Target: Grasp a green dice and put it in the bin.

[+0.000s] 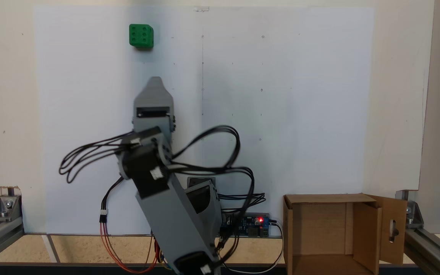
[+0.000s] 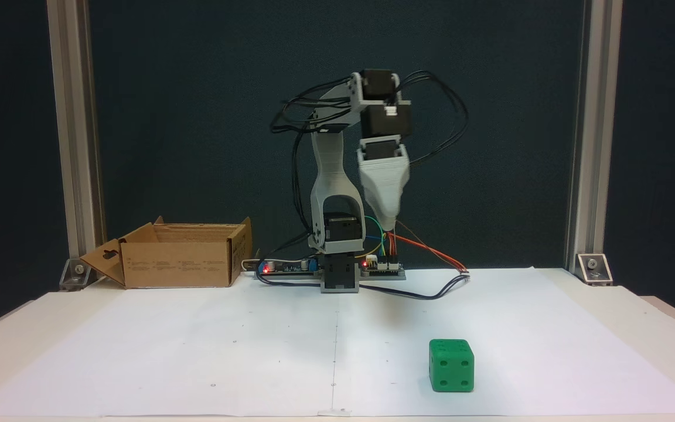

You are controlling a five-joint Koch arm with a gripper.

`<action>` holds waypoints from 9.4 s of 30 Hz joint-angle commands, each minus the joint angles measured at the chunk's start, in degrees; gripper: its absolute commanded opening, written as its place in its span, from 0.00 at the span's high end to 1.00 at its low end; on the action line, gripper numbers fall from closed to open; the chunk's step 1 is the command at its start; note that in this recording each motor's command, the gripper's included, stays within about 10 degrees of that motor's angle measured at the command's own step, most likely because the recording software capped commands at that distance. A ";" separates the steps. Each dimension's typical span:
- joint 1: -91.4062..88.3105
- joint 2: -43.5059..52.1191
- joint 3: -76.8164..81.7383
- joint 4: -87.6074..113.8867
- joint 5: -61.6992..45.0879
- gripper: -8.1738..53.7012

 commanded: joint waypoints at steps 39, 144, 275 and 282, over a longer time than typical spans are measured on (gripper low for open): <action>-7.38 -43.42 -61.35 18.72 15.47 0.15; 0.62 -71.10 -75.23 16.52 15.29 0.24; 129.99 -36.21 -31.20 5.98 -54.23 0.19; 122.87 -18.56 -31.38 5.01 -40.34 0.16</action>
